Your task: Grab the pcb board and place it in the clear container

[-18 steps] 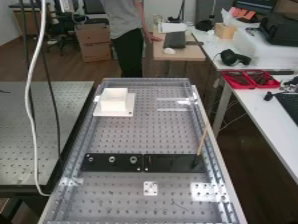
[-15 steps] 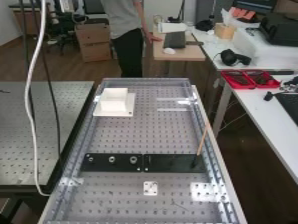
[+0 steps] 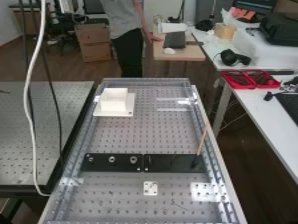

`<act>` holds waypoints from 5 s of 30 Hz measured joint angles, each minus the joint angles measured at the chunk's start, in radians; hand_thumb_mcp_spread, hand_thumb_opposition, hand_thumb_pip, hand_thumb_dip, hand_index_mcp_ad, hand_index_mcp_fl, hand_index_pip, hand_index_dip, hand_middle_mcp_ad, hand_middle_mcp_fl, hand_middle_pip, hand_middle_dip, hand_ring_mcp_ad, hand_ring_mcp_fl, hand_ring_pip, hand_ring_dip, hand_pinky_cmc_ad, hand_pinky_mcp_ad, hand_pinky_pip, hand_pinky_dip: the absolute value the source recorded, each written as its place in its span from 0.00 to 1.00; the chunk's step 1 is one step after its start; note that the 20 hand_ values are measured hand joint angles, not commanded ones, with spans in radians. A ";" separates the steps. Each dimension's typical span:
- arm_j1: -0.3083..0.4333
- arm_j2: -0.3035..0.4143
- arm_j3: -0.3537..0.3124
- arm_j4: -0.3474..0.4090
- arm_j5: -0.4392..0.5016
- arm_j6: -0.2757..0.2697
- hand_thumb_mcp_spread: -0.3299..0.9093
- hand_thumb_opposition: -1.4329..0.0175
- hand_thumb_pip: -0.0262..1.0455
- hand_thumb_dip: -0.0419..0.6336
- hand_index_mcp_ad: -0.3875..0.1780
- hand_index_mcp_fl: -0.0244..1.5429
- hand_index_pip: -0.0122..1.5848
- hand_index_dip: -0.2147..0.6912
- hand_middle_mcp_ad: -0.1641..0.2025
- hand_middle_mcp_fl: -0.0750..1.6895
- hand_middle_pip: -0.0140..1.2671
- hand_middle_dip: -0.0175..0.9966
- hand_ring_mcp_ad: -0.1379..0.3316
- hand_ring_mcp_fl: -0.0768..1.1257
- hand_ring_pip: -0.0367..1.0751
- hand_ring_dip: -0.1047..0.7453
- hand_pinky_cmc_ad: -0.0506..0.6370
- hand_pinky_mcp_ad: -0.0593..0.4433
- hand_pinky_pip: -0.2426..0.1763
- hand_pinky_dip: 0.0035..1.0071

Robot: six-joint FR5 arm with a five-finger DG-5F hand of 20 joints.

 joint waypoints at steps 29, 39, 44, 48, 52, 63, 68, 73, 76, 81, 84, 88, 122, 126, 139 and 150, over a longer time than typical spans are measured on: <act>0.002 -0.054 -0.196 0.167 0.035 0.075 0.49 0.56 0.17 0.07 0.86 0.06 0.06 0.40 0.79 0.06 0.12 0.10 0.79 0.09 0.11 0.14 0.50 0.51 0.32 0.39; 0.001 -0.099 -0.281 0.276 0.107 0.072 0.56 0.53 0.25 0.12 0.73 0.12 0.06 0.43 0.79 0.07 0.12 0.11 0.79 0.09 0.11 0.14 0.50 0.51 0.33 0.39; 0.000 -0.120 -0.321 0.327 0.145 0.061 0.59 0.52 0.31 0.14 0.68 0.14 0.06 0.46 0.79 0.06 0.12 0.13 0.79 0.08 0.11 0.14 0.50 0.51 0.33 0.35; -0.003 -0.147 -0.342 0.353 0.177 0.057 0.61 0.50 0.32 0.21 0.65 0.15 0.06 0.47 0.79 0.07 0.12 0.13 0.79 0.08 0.11 0.14 0.50 0.50 0.33 0.31; -0.012 -0.183 -0.363 0.391 0.206 0.051 0.64 0.50 0.36 0.25 0.61 0.15 0.06 0.50 0.79 0.07 0.12 0.13 0.78 0.08 0.11 0.14 0.50 0.52 0.33 0.26; -0.048 -0.257 -0.384 0.476 0.224 -0.008 0.70 0.48 0.36 0.32 0.53 0.14 0.36 0.50 0.72 0.07 0.12 0.14 0.75 0.08 0.11 0.14 0.49 0.48 0.36 0.20; -0.067 -0.292 -0.377 0.485 0.205 -0.017 0.71 0.47 0.37 0.34 0.50 0.10 0.52 0.50 0.70 0.07 0.12 0.15 0.67 0.07 0.11 0.14 0.49 0.48 0.36 0.19; -0.087 -0.322 -0.373 0.521 0.173 -0.042 0.72 0.46 0.37 0.35 0.50 0.06 0.64 0.49 0.70 0.07 0.12 0.15 0.65 0.07 0.11 0.15 0.49 0.48 0.36 0.19; -0.097 -0.337 -0.374 0.554 0.154 -0.062 0.72 0.46 0.37 0.35 0.47 0.06 0.69 0.49 0.66 0.07 0.12 0.16 0.64 0.07 0.12 0.16 0.49 0.47 0.36 0.19; -0.125 -0.376 -0.371 0.613 0.102 -0.092 0.72 0.45 0.37 0.35 0.47 0.04 0.77 0.50 0.66 0.07 0.12 0.15 0.64 0.07 0.12 0.16 0.49 0.48 0.40 0.19; -0.143 -0.400 -0.360 0.619 0.068 -0.100 0.74 0.45 0.37 0.37 0.47 0.03 0.81 0.50 0.65 0.07 0.12 0.16 0.64 0.07 0.11 0.17 0.49 0.44 0.40 0.19; -0.172 -0.428 -0.346 0.635 0.022 -0.111 0.74 0.45 0.37 0.36 0.48 0.03 0.84 0.49 0.63 0.07 0.12 0.17 0.63 0.08 0.13 0.17 0.49 0.41 0.40 0.19; -0.264 -0.553 -0.310 0.789 -0.179 -0.192 0.76 0.42 0.37 0.36 0.45 0.11 0.94 0.42 0.61 0.10 0.12 0.19 0.61 0.10 0.12 0.19 0.50 0.39 0.44 0.19; -0.276 -0.566 -0.294 0.784 -0.195 -0.191 0.78 0.42 0.37 0.36 0.42 0.12 0.95 0.42 0.60 0.10 0.12 0.19 0.62 0.10 0.12 0.19 0.51 0.38 0.44 0.19; -0.296 -0.584 -0.263 0.763 -0.239 -0.191 0.84 0.42 0.39 0.41 0.33 0.18 0.98 0.42 0.58 0.10 0.12 0.19 0.61 0.10 0.13 0.19 0.54 0.39 0.44 0.19; -0.293 -0.578 -0.263 0.757 -0.250 -0.185 0.82 0.42 0.38 0.41 0.33 0.16 0.95 0.41 0.58 0.10 0.12 0.19 0.61 0.11 0.12 0.20 0.53 0.39 0.44 0.19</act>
